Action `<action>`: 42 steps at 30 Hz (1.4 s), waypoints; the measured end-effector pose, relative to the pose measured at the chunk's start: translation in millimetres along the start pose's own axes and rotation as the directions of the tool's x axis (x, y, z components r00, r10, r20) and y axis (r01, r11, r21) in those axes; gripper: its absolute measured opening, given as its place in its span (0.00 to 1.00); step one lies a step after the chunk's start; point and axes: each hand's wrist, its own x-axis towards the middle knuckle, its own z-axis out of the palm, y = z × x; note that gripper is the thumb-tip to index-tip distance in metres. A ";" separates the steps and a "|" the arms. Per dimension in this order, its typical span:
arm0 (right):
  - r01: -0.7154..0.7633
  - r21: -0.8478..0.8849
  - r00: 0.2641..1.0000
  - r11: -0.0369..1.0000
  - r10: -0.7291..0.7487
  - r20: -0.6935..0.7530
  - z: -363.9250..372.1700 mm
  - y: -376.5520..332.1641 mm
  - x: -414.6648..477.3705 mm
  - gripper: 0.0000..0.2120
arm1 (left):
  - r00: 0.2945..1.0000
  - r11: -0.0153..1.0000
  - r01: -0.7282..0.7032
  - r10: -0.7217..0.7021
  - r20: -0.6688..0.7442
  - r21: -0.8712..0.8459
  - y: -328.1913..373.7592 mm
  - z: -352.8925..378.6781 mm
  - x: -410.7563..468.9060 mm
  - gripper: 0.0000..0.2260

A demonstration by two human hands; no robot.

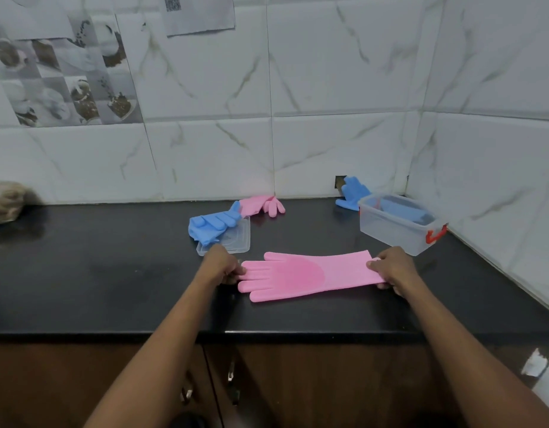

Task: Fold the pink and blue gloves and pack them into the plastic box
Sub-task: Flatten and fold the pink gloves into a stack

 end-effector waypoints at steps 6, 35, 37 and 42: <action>0.107 -0.438 0.941 0.892 -0.234 -0.247 0.8 -1.2 -12.3 0.15 | 0.945 0.965 -0.231 0.254 -0.209 0.125 9.8 -4.5 18.2 0.07; 0.056 -0.358 0.940 0.932 -0.170 -0.297 7.6 16.0 37.0 0.15 | 0.647 0.562 -0.509 0.749 -0.140 0.653 169.3 20.7 196.0 0.14; 0.070 -0.354 0.931 0.933 -0.188 -0.312 8.3 17.2 36.8 0.15 | 0.553 0.516 -0.574 0.817 -0.163 0.636 185.5 8.0 187.6 0.13; 0.074 -0.353 0.929 0.933 -0.193 -0.316 8.1 17.9 35.3 0.14 | 0.509 0.531 -0.686 0.839 -0.194 0.498 229.1 -28.7 147.4 0.20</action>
